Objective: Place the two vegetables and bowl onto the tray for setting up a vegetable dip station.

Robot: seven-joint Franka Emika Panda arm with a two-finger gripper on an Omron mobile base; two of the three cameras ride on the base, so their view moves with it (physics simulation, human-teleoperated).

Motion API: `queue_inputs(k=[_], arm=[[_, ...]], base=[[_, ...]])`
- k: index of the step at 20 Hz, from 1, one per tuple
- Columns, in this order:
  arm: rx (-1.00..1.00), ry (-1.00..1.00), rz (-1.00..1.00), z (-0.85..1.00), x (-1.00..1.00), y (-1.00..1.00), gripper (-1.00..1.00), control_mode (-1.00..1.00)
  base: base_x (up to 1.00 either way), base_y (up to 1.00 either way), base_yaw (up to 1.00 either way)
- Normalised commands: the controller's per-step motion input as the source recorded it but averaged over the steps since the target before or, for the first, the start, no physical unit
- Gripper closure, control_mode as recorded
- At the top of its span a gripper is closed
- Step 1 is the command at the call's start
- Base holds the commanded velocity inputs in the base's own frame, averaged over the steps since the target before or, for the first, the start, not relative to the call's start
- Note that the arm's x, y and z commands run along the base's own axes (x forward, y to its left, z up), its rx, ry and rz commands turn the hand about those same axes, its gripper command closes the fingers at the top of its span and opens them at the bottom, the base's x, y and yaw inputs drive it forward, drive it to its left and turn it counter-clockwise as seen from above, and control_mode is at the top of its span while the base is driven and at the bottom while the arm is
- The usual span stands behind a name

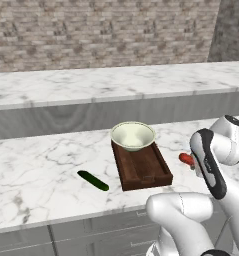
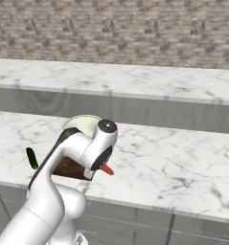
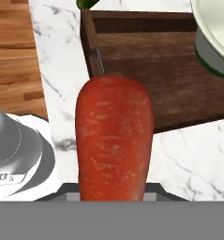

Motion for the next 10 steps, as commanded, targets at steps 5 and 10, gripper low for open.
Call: queue_inputs(k=[5, 10], arm=[[0.06, 0.00, 0.22, 0.12, 0.02, 0.30, 1.00, -1.00], [0.11, -0.01, 0.14, 0.08, 0.11, 0.30, 1.00, -1.00]], base=[[0.00, 0.00, 0.00], [0.00, 0.00, 0.00]])
